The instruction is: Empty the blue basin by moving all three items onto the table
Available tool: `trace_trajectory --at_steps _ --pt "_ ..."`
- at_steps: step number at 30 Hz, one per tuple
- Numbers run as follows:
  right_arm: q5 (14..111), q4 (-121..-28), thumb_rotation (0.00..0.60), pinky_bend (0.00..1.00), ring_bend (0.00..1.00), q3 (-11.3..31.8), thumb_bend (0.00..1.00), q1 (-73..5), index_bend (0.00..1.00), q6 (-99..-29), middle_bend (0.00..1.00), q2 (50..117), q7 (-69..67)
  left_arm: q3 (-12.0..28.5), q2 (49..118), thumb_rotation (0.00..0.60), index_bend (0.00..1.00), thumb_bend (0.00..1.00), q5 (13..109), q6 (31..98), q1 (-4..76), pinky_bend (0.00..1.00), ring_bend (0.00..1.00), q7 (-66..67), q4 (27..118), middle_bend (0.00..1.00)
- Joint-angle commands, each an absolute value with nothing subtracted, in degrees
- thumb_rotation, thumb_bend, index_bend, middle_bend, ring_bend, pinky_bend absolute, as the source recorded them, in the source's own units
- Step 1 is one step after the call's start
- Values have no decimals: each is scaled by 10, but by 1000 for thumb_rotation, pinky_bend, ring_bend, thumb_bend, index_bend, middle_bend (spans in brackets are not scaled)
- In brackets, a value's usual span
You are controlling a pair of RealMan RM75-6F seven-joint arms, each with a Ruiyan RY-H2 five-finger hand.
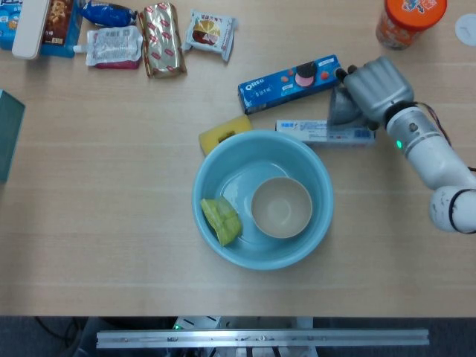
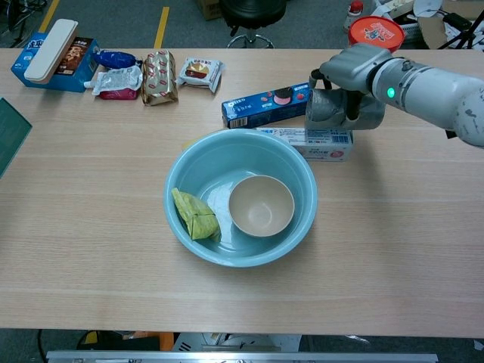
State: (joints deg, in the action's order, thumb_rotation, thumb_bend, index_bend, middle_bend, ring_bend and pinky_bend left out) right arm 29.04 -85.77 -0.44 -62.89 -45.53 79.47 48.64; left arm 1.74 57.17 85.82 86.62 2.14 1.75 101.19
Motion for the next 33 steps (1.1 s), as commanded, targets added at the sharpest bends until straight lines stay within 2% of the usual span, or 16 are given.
trace_trajectory --at_steps 1,6,8,10,13,17,23,33 --pt "284 -893 600 477 231 -8 272 -639 0 -474 155 769 496 17 571 600 435 427 857 869 20 232 322 17 1013 391" --pt "326 -936 600 470 224 8 262 -635 0 -490 148 754 465 16 569 600 435 427 858 871 18 231 322 16 1014 391" --pt "360 -949 600 469 225 17 253 -629 22 -494 191 754 444 17 569 600 435 427 859 873 17 231 322 15 1014 391" --pt "399 -963 600 470 245 26 252 -622 116 -495 267 756 417 17 569 600 435 427 860 874 17 231 322 15 1015 391" --pt "463 -984 600 505 323 36 252 -615 339 -483 377 760 376 16 568 600 435 426 859 875 16 231 322 13 1014 392" --pt "510 -997 600 541 389 35 246 -618 496 -467 457 774 358 15 566 600 435 427 857 877 13 232 322 9 1013 392" --pt "514 -991 600 543 395 23 160 -642 517 -432 466 808 373 14 563 600 436 427 857 884 7 231 322 2 1010 392" --pt "470 -972 600 547 375 1 136 -681 517 -435 445 867 434 12 562 600 440 426 857 885 3 231 322 -10 1003 392"
